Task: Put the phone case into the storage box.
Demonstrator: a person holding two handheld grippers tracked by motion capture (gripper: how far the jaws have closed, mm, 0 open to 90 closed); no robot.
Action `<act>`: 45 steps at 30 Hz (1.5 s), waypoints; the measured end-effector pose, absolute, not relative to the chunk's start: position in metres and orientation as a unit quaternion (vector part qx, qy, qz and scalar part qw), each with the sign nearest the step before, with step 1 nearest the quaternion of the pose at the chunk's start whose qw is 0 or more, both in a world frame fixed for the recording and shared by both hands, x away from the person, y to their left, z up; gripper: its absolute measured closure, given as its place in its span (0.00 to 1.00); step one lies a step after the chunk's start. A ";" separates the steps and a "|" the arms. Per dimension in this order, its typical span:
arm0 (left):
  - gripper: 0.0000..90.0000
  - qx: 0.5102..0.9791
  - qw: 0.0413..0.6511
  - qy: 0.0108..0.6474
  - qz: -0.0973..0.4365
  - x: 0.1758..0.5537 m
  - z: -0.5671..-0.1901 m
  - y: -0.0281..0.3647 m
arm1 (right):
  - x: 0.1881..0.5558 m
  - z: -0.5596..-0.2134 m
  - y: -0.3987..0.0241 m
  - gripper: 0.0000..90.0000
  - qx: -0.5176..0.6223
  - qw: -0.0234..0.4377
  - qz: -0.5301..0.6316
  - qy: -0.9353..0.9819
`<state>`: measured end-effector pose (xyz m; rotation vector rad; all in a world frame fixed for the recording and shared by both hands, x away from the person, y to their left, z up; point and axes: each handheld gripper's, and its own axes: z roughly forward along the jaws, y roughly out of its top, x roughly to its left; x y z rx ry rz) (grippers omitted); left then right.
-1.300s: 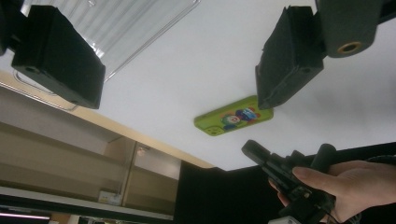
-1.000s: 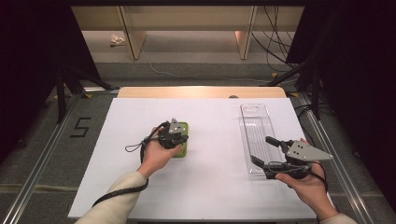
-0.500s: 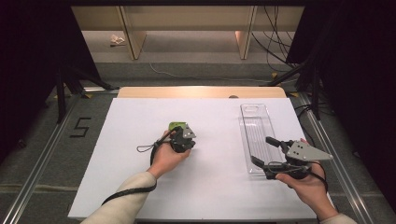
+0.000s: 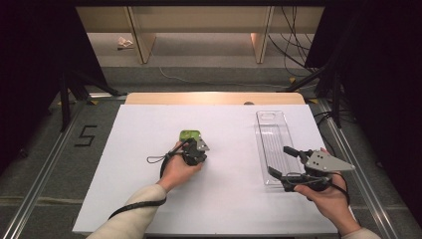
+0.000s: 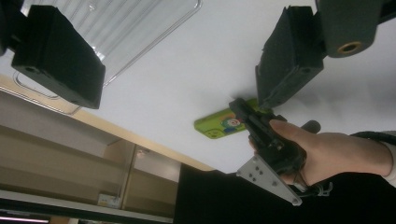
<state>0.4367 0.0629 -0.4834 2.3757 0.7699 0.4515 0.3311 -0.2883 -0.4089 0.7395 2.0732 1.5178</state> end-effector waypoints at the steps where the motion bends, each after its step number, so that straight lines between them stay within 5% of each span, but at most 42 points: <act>1: 1.00 0.894 0.297 0.290 0.169 0.437 -0.483 0.065 | 0.331 -0.409 -0.289 0.19 0.269 0.232 0.552 0.754; 45: 1.00 0.888 0.269 0.338 0.156 0.438 -0.480 0.115 | 0.332 -0.409 -0.291 0.19 0.274 0.234 0.550 0.753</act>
